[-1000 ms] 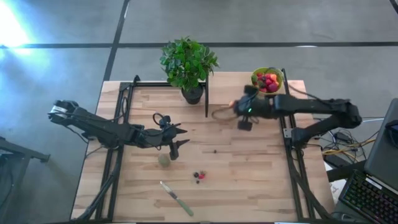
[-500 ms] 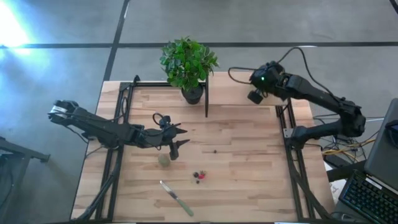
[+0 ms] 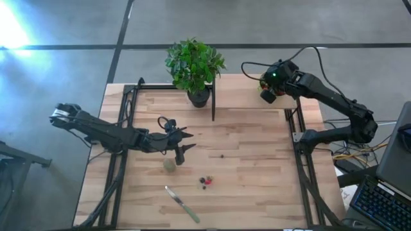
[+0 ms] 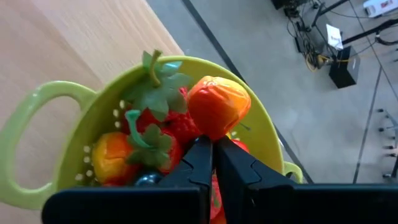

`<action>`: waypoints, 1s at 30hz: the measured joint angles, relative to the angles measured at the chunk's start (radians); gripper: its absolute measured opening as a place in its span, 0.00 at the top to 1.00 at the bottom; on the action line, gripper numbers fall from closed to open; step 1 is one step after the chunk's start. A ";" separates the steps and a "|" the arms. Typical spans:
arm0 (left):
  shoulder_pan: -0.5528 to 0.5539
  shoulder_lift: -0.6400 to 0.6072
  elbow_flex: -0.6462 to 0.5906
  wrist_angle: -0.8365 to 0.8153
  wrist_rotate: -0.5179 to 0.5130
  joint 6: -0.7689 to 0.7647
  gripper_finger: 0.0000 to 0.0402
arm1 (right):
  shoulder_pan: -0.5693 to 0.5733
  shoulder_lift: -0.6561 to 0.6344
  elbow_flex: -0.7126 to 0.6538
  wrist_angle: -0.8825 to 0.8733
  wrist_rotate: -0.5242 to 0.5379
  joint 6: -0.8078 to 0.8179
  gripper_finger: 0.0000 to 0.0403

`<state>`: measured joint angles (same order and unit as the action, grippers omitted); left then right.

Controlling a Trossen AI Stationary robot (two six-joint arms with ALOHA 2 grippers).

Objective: Pick & Place Fruit
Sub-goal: Put the pear into the green strainer bowl on the shelf, then put the strawberry into the green strainer bowl on the shelf

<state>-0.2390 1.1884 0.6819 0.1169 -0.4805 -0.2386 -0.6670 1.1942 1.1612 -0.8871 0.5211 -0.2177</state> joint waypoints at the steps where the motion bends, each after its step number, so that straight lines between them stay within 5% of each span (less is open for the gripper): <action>1: 0.000 0.000 0.000 0.000 0.000 0.000 0.51 | 0.000 0.000 0.000 0.000 -0.002 0.001 0.98; 14: 0.000 0.000 0.000 0.001 0.000 0.000 0.51 | 0.001 0.001 -0.006 0.000 -0.004 0.001 0.97; 26: 0.000 0.000 0.000 0.002 0.000 0.000 0.51 | 0.003 -0.005 0.050 -0.030 -0.006 -0.020 0.70; 30: 0.000 0.000 0.000 0.003 0.000 0.000 0.51 | 0.022 -0.008 0.108 -0.070 -0.095 -0.012 0.64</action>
<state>-0.2390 1.1885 0.6819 0.1197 -0.4805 -0.2388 -0.6448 1.1862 1.2694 -0.9570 0.4260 -0.2294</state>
